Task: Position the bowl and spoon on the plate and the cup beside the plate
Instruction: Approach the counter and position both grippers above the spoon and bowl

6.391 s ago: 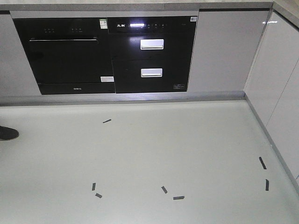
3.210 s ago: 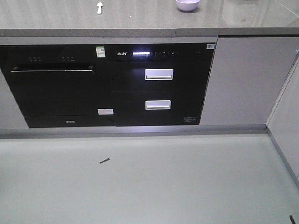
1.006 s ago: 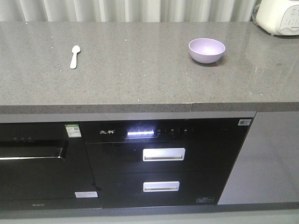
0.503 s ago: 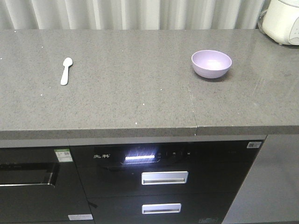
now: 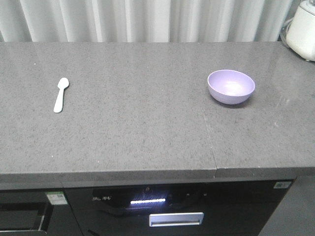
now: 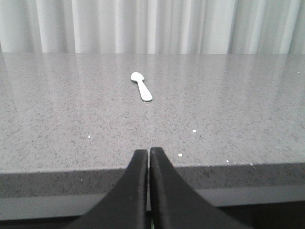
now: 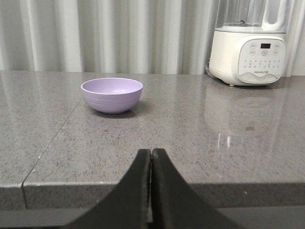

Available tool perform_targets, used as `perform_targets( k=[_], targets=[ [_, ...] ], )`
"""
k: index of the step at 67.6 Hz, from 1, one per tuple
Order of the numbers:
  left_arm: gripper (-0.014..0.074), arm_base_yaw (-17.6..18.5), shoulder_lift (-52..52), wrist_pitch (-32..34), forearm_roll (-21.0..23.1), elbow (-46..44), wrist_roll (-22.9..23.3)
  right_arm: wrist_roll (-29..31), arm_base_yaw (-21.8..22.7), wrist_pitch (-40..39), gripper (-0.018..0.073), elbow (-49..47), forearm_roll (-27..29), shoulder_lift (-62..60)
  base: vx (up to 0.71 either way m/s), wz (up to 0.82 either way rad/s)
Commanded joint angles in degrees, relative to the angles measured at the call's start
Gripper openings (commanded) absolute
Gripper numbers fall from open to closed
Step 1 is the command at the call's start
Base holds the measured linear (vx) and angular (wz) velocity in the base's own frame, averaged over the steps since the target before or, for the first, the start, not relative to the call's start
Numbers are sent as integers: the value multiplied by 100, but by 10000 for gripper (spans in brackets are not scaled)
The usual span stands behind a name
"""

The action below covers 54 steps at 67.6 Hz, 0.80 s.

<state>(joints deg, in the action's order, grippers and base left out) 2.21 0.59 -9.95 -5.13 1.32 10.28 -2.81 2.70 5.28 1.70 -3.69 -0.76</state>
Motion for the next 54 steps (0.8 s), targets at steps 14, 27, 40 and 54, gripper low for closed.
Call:
perform_targets(
  k=[14, 27, 40, 54],
  targets=[
    [-6, 33, 83, 405, 41, -111, 22, 27, 40, -414, -3, 43, -40, -33, 18, 3],
    [-6, 33, 83, 405, 41, -111, 22, 27, 40, -414, -3, 43, -40, -33, 17, 4],
    [-6, 33, 83, 405, 41, -111, 22, 27, 40, -414, -3, 43, -40, -33, 16, 4],
    [-6, 33, 83, 405, 41, -111, 22, 27, 40, -424, -3, 43, -40, -33, 13, 3]
  ],
)
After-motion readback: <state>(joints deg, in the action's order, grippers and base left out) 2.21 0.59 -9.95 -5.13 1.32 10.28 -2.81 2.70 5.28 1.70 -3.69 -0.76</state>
